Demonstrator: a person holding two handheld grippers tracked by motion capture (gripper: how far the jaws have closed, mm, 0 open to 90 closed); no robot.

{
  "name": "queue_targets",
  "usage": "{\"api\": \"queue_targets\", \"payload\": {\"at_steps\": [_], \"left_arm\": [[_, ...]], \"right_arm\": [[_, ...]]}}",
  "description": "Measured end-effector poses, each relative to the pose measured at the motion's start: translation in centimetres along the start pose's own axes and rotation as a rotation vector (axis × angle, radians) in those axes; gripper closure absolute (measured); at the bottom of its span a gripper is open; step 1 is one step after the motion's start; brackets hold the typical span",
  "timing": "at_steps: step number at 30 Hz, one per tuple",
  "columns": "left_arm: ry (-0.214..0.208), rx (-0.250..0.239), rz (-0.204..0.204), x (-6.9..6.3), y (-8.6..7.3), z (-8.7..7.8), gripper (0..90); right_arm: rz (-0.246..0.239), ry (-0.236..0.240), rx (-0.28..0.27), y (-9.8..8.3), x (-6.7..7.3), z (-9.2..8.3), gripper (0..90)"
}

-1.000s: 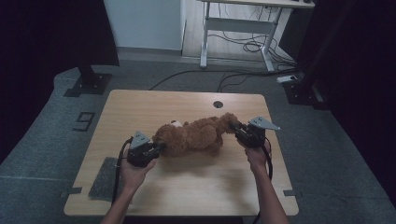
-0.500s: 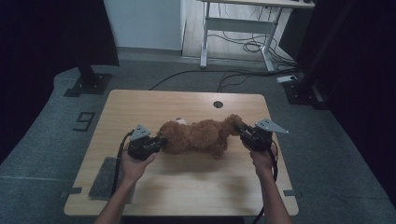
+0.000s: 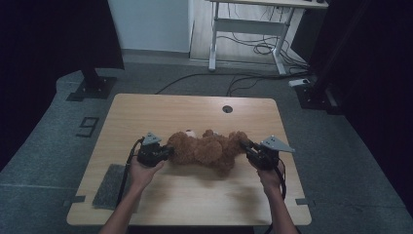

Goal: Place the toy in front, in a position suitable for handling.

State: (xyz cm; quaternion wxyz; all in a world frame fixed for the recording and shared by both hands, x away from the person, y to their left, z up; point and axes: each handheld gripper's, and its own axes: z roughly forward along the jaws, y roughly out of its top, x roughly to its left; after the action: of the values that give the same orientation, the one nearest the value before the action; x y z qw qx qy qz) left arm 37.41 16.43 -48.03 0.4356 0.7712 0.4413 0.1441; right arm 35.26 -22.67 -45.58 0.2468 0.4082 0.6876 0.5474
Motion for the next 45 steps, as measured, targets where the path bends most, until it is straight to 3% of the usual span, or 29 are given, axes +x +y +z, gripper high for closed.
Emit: {"api": "queue_targets", "payload": {"at_steps": [1, 2, 5, 6, 7, 8, 11, 12, 17, 24, 25, 26, 28, 31, 32, 39, 45], "left_arm": [[-0.001, 0.003, -0.006, 0.1, -0.1, 0.0, 76.3], [-0.019, 0.001, -0.024, 0.4, -0.4, 0.0, 74.3], [-0.016, 0.008, -0.018, 0.5, -0.4, -0.3, 70.4], [-0.018, 0.015, -0.022, 0.6, -0.4, -0.6, 60.6], [-0.015, 0.017, -0.021, 0.6, -0.4, -1.0, 60.6], [-0.007, 0.019, -0.026, 0.7, -0.5, -1.4, 53.9], [0.047, 0.019, -0.019, 1.0, -1.4, -3.0, 35.7], [0.068, 0.007, -0.033, 1.3, -2.3, -4.1, 34.8], [0.086, -0.007, -0.044, 1.5, -4.0, -5.9, 30.8], [0.103, 0.01, -0.003, 0.9, -6.7, -8.1, 25.5], [0.109, 0.008, -0.008, 0.9, -7.1, -8.3, 25.5], [0.102, -0.017, -0.038, 1.2, -7.9, -8.7, 23.3], [0.082, -0.016, -0.048, 1.5, -8.5, -9.0, 21.3], [0.095, -0.026, -0.057, 1.9, -8.9, -9.6, 20.2], [0.11, -0.034, -0.077, 2.4, -9.3, -10.2, 20.1], [0.149, 0.011, -0.08, 2.8, -10.1, -10.7, 17.3], [0.158, 0.062, -0.084, 3.0, -10.8, -9.9, 16.1]], "right_arm": [[0.0, 0.0, 0.0, 0.0, 0.0, 0.0, 76.5], [0.03, 0.014, -0.011, -0.5, -0.2, -0.1, 76.2], [0.038, 0.014, -0.017, -0.9, -0.4, -0.3, 75.3], [0.051, 0.02, -0.027, -1.6, -0.5, -0.5, 74.1], [0.051, 0.02, -0.027, -1.6, -0.5, -0.5, 74.1], [0.053, 0.018, -0.028, -1.8, -0.5, -0.6, 73.0], [0.076, 0.025, -0.038, -3.2, -0.9, -1.0, 69.7], [0.086, 0.034, -0.043, -3.5, -1.0, -1.1, 69.4], [0.103, 0.049, -0.047, -4.4, -1.1, -1.3, 69.0], [0.113, 0.065, -0.045, -4.9, -1.2, -1.8, 64.5], [0.113, 0.065, -0.045, -4.9, -1.2, -1.8, 64.5], [0.122, 0.066, -0.046, -5.2, -1.3, -1.7, 63.3], [0.13, 0.068, -0.047, -5.4, -1.4, -1.6, 62.3], [0.141, 0.068, -0.047, -5.4, -1.5, -1.5, 61.4], [0.143, 0.072, -0.049, -5.4, -1.5, -1.6, 60.6], [0.161, 0.079, -0.057, -5.6, -1.4, -1.7, 59.9], [0.158, 0.081, -0.048, -5.9, -1.5, -1.8, 59.3]]}}
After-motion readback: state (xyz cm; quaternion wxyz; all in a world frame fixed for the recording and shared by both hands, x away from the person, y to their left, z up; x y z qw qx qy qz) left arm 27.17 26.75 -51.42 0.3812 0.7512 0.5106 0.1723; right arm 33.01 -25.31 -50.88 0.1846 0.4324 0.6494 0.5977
